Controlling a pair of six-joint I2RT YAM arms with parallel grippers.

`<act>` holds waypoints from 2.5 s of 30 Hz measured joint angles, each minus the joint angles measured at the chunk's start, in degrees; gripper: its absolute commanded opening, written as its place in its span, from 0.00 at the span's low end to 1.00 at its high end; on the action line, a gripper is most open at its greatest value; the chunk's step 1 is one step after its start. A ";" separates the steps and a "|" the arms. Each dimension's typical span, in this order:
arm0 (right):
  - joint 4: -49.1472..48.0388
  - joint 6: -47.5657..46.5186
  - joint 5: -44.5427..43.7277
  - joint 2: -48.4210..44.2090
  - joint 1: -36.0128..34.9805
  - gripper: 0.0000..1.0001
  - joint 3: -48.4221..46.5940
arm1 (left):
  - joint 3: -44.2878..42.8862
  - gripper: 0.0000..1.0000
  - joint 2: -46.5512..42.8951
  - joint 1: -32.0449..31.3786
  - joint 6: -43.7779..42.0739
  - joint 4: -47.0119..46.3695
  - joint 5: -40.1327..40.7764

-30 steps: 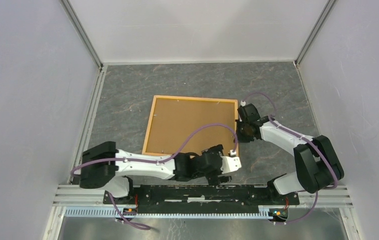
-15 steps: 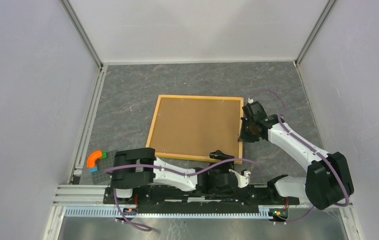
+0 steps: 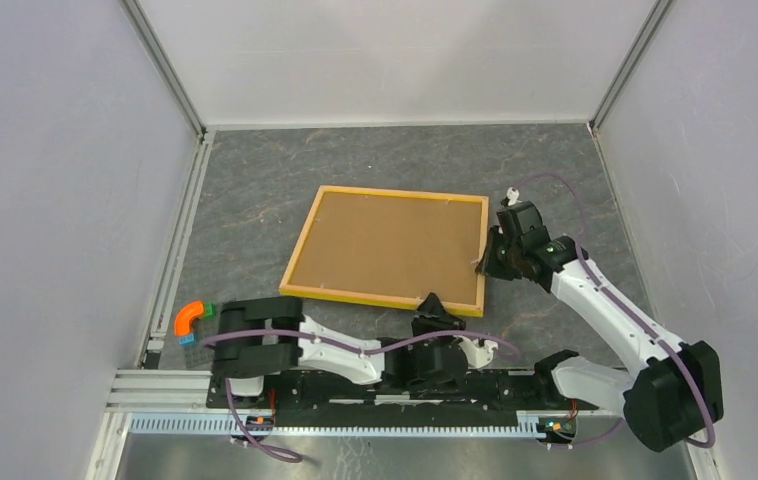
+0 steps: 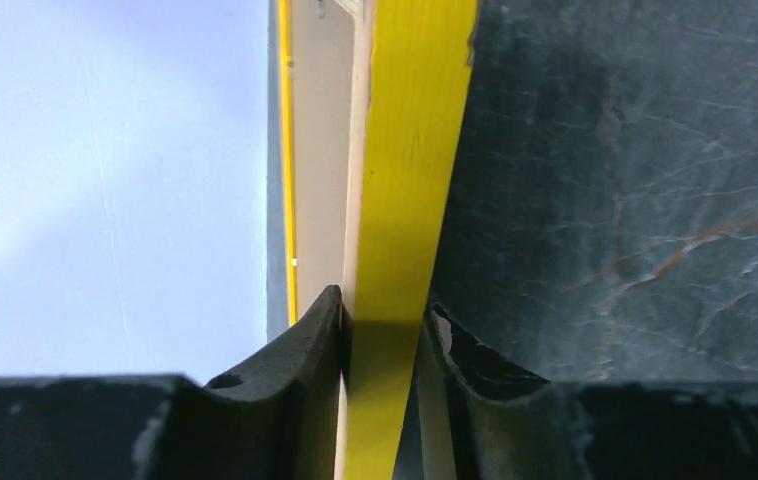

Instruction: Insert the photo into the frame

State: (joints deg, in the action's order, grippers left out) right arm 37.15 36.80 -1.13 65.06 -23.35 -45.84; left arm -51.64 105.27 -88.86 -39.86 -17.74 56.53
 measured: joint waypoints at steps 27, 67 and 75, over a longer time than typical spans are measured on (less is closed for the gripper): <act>-4.33 -22.01 -25.68 -37.64 0.00 0.98 -15.74 | -14.21 0.02 -47.47 22.32 38.75 28.98 -40.79; -23.23 -16.70 15.63 -21.33 0.09 0.95 4.74 | -20.17 0.02 -48.06 28.00 59.89 22.12 -43.45; -24.59 -16.04 17.97 -21.44 0.02 0.95 4.74 | -24.39 0.02 -42.82 27.71 64.65 19.04 -47.17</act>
State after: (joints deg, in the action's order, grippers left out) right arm 12.56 20.75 16.84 43.62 -23.33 -41.10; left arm -76.03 62.46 -61.14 24.80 1.30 9.37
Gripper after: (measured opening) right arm 0.949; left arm 0.354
